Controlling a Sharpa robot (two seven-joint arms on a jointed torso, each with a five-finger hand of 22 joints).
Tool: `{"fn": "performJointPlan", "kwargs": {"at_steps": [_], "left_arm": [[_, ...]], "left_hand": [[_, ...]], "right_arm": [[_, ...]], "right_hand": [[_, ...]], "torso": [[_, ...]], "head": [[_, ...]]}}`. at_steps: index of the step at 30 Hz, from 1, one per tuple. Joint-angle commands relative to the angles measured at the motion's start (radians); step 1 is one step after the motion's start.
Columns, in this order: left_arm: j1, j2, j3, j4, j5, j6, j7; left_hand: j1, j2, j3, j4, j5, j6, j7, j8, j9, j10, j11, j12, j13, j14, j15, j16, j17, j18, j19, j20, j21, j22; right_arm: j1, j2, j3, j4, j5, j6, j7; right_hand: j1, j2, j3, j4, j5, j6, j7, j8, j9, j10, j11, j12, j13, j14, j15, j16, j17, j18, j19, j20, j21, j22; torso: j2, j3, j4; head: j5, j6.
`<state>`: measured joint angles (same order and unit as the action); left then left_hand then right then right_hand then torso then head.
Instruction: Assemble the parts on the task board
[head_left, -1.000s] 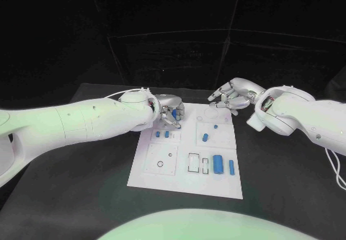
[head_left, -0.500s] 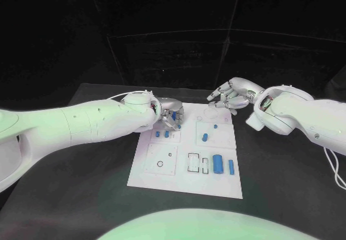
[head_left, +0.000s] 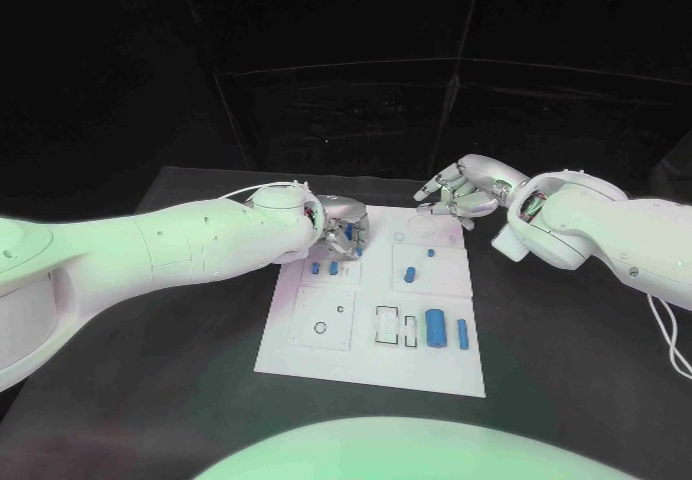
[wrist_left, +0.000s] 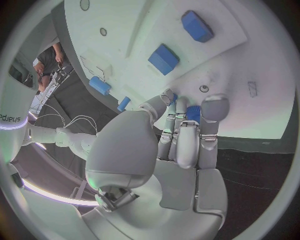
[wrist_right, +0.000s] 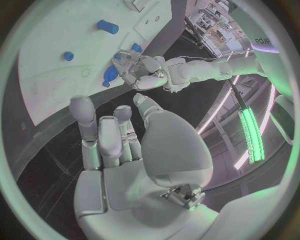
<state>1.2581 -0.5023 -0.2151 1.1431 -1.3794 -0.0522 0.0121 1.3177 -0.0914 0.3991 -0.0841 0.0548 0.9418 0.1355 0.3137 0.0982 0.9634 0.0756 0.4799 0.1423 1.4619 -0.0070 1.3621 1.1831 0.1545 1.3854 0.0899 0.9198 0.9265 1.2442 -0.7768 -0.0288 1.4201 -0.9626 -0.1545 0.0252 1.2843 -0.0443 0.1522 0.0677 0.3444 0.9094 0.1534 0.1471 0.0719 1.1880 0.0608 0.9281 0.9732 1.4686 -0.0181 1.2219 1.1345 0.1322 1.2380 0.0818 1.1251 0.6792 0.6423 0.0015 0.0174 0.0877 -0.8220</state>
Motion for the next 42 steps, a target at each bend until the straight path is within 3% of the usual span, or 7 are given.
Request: {"fn": "performJointPlan", "kwargs": {"at_steps": [1, 11, 18, 25, 28, 35, 42], "left_arm": [[-0.006, 0.005, -0.002, -0.004, -0.006, 0.019, 0.024], [-0.009, 0.008, -0.002, -0.011, -0.006, 0.011, 0.032], [-0.011, -0.004, -0.001, -0.006, -0.006, -0.046, 0.046], [-0.011, -0.030, 0.002, 0.023, -0.006, -0.116, 0.059], [-0.011, -0.043, 0.005, 0.040, 0.001, -0.125, 0.059], [-0.011, -0.084, 0.021, 0.084, 0.010, -0.139, 0.058], [-0.011, -0.133, 0.027, 0.115, 0.012, -0.153, 0.057]], "left_hand": [[-0.001, 0.014, 0.010, -0.002, -0.002, 0.013, -0.001, -0.007, -0.002, 0.010, -0.001, -0.007, -0.007, 0.007, -0.001, 0.007, 0.000, -0.018, 0.007, 0.001, 0.007, 0.005], [-0.003, 0.021, 0.026, -0.004, -0.002, 0.042, -0.008, -0.012, -0.004, 0.047, -0.010, -0.015, -0.017, 0.009, -0.007, 0.012, -0.001, -0.022, 0.012, -0.003, 0.036, 0.035], [0.010, 0.035, 0.052, -0.018, -0.002, 0.080, -0.015, -0.011, -0.002, 0.084, -0.019, -0.027, -0.024, 0.010, -0.016, 0.012, -0.011, -0.027, 0.019, -0.011, 0.066, 0.068], [0.014, 0.037, 0.068, -0.027, -0.002, 0.089, -0.014, -0.017, -0.003, 0.097, -0.020, -0.038, -0.028, 0.014, -0.017, 0.017, -0.007, -0.032, 0.025, -0.014, 0.089, 0.091], [0.014, 0.036, 0.070, -0.028, -0.002, 0.090, -0.013, -0.018, -0.003, 0.098, -0.020, -0.039, -0.029, 0.014, -0.017, 0.017, -0.007, -0.033, 0.027, -0.014, 0.095, 0.097], [0.013, 0.034, 0.072, -0.030, -0.002, 0.091, -0.012, -0.020, -0.004, 0.100, -0.020, -0.042, -0.030, 0.015, -0.017, 0.018, -0.008, -0.034, 0.029, -0.014, 0.102, 0.104], [0.012, 0.032, 0.075, -0.032, -0.002, 0.093, -0.012, -0.022, -0.005, 0.102, -0.019, -0.045, -0.031, 0.016, -0.017, 0.019, -0.007, -0.035, 0.030, -0.014, 0.106, 0.109]], "right_arm": [[0.002, 0.002, 0.001, 0.001, 0.000, 0.001, 0.004], [0.002, 0.004, 0.001, 0.000, -0.001, 0.003, 0.004], [0.002, 0.005, 0.001, -0.001, -0.001, 0.004, 0.005], [0.002, 0.008, 0.001, -0.007, -0.001, 0.004, 0.006], [0.002, 0.008, 0.001, -0.010, -0.001, 0.004, 0.007], [0.001, 0.011, 0.001, -0.018, -0.001, 0.005, 0.009], [0.001, 0.014, 0.001, -0.025, -0.001, 0.006, 0.010]], "right_hand": [[-0.007, 0.002, 0.005, 0.002, 0.005, -0.008, -0.001, 0.004, -0.001, -0.007, 0.000, -0.001, 0.001, 0.007, -0.002, 0.000, 0.001, 0.017, -0.004, 0.002, -0.006, 0.000], [-0.007, 0.002, 0.005, 0.002, 0.005, -0.008, -0.001, 0.004, -0.001, -0.007, 0.000, -0.001, 0.001, 0.007, -0.002, 0.000, 0.001, 0.017, -0.004, 0.002, -0.006, 0.000], [-0.007, 0.002, 0.005, 0.002, 0.005, -0.008, -0.001, 0.004, -0.001, -0.007, 0.000, -0.001, 0.001, 0.007, -0.002, 0.000, 0.001, 0.017, -0.004, 0.002, -0.006, 0.000], [-0.007, 0.002, 0.005, 0.002, 0.005, -0.008, -0.001, 0.004, -0.001, -0.007, 0.000, -0.001, 0.001, 0.007, -0.002, 0.000, 0.001, 0.017, -0.004, 0.002, -0.006, 0.000], [-0.009, 0.003, 0.006, 0.004, 0.005, -0.007, -0.001, 0.005, 0.000, -0.005, 0.000, 0.002, 0.003, 0.007, -0.002, 0.000, 0.001, 0.017, -0.003, 0.002, -0.006, 0.000], [-0.009, 0.003, 0.006, 0.004, 0.005, -0.007, -0.001, 0.005, 0.000, -0.005, 0.000, 0.002, 0.003, 0.007, -0.002, 0.000, 0.001, 0.017, -0.003, 0.002, -0.006, 0.000], [-0.009, 0.003, 0.006, 0.004, 0.005, -0.007, -0.001, 0.005, 0.000, -0.005, 0.000, 0.002, 0.003, 0.007, -0.002, 0.000, 0.001, 0.017, -0.003, 0.002, -0.006, 0.000]], "torso": [[0.000, 0.0002, -0.0001], [0.000, 0.0000, 0.0006], [0.000, -0.0014, 0.0011], [-0.001, -0.0002, 0.0009], [-0.001, -0.0018, 0.0015], [-0.003, -0.0006, 0.0031], [-0.001, -0.0017, 0.0027]], "head": [[0.000, 0.001], [0.000, 0.002], [-0.003, 0.008], [-0.004, 0.013], [-0.004, 0.014], [-0.003, 0.016], [-0.002, 0.018]]}}
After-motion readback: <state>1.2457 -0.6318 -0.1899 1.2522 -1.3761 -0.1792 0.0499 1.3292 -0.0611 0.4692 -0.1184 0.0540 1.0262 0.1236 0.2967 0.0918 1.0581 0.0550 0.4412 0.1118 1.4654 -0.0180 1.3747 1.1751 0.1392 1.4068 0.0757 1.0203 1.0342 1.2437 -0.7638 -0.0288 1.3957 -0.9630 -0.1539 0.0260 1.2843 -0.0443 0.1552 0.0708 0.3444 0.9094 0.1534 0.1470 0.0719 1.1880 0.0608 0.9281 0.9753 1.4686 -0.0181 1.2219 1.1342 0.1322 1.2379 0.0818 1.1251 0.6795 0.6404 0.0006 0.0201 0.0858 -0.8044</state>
